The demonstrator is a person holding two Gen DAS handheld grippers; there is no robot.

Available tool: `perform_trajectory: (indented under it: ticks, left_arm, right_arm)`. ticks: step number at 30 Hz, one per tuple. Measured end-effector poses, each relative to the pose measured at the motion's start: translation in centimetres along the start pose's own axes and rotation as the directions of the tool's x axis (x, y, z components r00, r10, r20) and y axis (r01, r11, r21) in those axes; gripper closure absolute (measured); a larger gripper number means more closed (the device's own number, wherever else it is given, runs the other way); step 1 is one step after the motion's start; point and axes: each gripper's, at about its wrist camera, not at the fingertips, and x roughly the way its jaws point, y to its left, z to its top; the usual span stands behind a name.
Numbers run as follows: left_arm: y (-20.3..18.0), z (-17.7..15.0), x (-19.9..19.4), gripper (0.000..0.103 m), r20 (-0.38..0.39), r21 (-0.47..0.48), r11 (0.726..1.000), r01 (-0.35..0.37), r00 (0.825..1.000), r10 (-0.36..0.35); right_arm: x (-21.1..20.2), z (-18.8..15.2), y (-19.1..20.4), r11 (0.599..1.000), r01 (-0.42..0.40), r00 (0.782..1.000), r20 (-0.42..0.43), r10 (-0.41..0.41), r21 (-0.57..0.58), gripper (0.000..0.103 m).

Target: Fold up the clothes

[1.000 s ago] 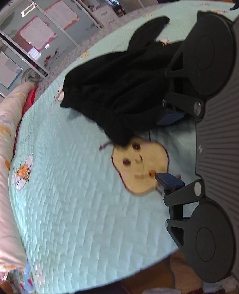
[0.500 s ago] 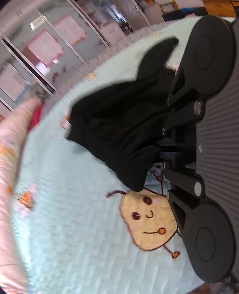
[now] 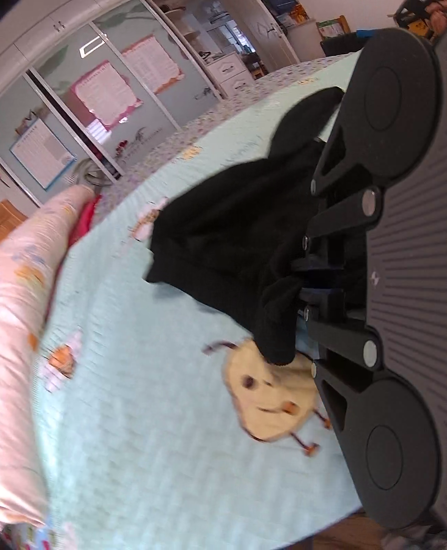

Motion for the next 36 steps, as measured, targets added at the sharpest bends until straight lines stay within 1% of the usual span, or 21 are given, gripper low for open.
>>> perform_trajectory:
  ticks: [2, 4, 5, 6, 7, 8, 9, 13, 17, 18, 20, 21, 23, 24, 26, 29, 30, 32, 33, 35, 36]
  left_arm:
    - [1.2, -0.4, 0.1, 0.093, -0.023, -0.004, 1.000, -0.001, 1.000, 0.001]
    - [1.7, -0.4, 0.1, 0.092, -0.036, -0.006, 1.000, 0.012, 0.999, -0.012]
    - [1.7, -0.4, 0.1, 0.089, -0.036, -0.008, 1.000, 0.017, 0.999, -0.017]
    - [1.8, -0.7, 0.7, 0.080, -0.037, -0.009, 1.000, 0.021, 0.999, -0.021]
    - [1.7, -0.8, 0.9, 0.074, -0.038, -0.011, 1.000, 0.021, 0.999, -0.021]
    - [1.5, -0.8, 1.1, 0.058, -0.035, -0.012, 1.000, 0.007, 0.999, -0.007]
    - [1.2, -1.0, 1.2, 0.050, -0.024, -0.010, 1.000, -0.011, 1.000, 0.011]
    - [1.0, -1.5, 1.8, 0.049, -0.036, -0.030, 0.999, -0.028, 0.999, 0.027]
    - [0.7, -1.6, 2.4, 0.049, -0.042, -0.019, 0.998, -0.059, 0.997, 0.058]
    - [0.5, -1.5, 2.5, 0.049, -0.040, -0.012, 0.998, -0.066, 0.997, 0.066]
    - [0.1, -1.4, 2.9, 0.052, -0.039, 0.003, 0.997, -0.078, 0.996, 0.078]
    - [-0.1, -1.4, 3.0, 0.067, -0.038, 0.008, 0.997, -0.079, 0.996, 0.079]
    - [-0.7, -1.2, 2.9, 0.094, -0.036, 0.016, 0.998, -0.064, 0.997, 0.064]
    - [-1.0, -1.0, 2.4, 0.097, -0.015, 0.022, 0.998, -0.054, 0.998, 0.055]
    - [-0.2, -1.6, 1.6, 0.099, -0.021, 0.018, 0.999, -0.040, 0.999, 0.041]
    - [1.0, -2.5, 0.5, 0.100, -0.032, 0.010, 1.000, -0.020, 0.999, 0.020]
    - [1.4, -2.8, 0.1, 0.100, -0.035, 0.007, 1.000, -0.013, 0.999, 0.014]
    - [2.2, -3.4, -0.7, 0.100, -0.042, 0.002, 1.000, 0.000, 0.999, 0.000]
    - [2.6, -3.7, -1.1, 0.100, -0.045, -0.001, 1.000, 0.007, 0.999, -0.007]
    - [3.4, -4.4, -1.8, 0.100, -0.052, -0.006, 1.000, 0.020, 0.998, -0.020]
    - [3.8, -4.7, -2.2, 0.100, -0.055, -0.009, 1.000, 0.027, 0.998, -0.027]
  right_arm:
    - [-1.0, -2.5, -2.7, 0.999, -0.052, 0.999, -0.016, 0.052, 0.006, 0.072]
    - [-2.4, -4.7, -5.6, 0.999, 0.027, 1.000, 0.002, -0.027, -0.046, 0.071]
    - [-3.0, -5.3, -7.0, 0.996, 0.061, 0.998, 0.014, -0.061, -0.062, 0.070]
    - [-3.2, -5.5, -8.4, 0.995, 0.080, 0.997, 0.013, -0.079, -0.052, 0.069]
    - [-3.0, -5.3, -9.7, 0.997, 0.073, 0.997, -0.004, -0.073, -0.014, 0.069]
    - [-2.9, -5.1, -10.9, 0.997, 0.068, 0.998, -0.020, -0.067, 0.024, 0.069]
    - [-2.7, -4.8, -12.0, 0.996, 0.054, 0.998, -0.031, -0.052, 0.065, 0.068]
    - [-0.5, -2.9, -13.2, 0.984, -0.023, 1.000, -0.010, 0.025, 0.177, 0.056]
    - [3.0, -1.7, -12.4, 0.980, -0.047, 0.999, -0.009, 0.050, 0.192, 0.057]
    - [3.8, -1.4, -12.2, 0.980, -0.057, 0.998, -0.006, 0.059, 0.190, 0.060]
    - [5.5, -0.8, -11.8, 0.981, -0.070, 0.997, -0.008, 0.072, 0.181, 0.078]
    - [6.1, -0.6, -11.5, 0.985, -0.055, 0.998, -0.027, 0.061, 0.162, 0.100]
    - [5.9, -0.4, -10.9, 0.992, -0.025, 0.999, -0.032, 0.029, 0.128, 0.101]
    - [4.8, -0.1, -10.3, 0.996, -0.016, 1.000, -0.005, 0.017, 0.093, 0.101]
    - [1.1, 0.7, -9.0, 1.000, -0.002, 0.996, 0.094, 0.003, -0.014, 0.102]
    - [-5.9, 2.3, -7.4, 0.991, 0.018, 0.972, 0.236, 0.015, -0.136, 0.102]
    - [-7.3, 2.6, -7.4, 0.985, 0.055, 0.970, 0.244, -0.014, -0.161, 0.102]
    - [-7.3, 2.2, -9.6, 0.979, 0.147, 0.982, 0.143, -0.127, -0.144, 0.101]
    - [-7.3, 2.0, -10.7, 0.971, 0.193, 0.979, 0.091, -0.182, -0.138, 0.101]
    - [-7.4, 1.6, -12.8, 0.949, 0.285, 0.957, -0.014, -0.289, -0.135, 0.101]
    - [-7.6, 1.2, -14.1, 0.944, 0.307, 0.948, -0.053, -0.315, -0.118, 0.101]
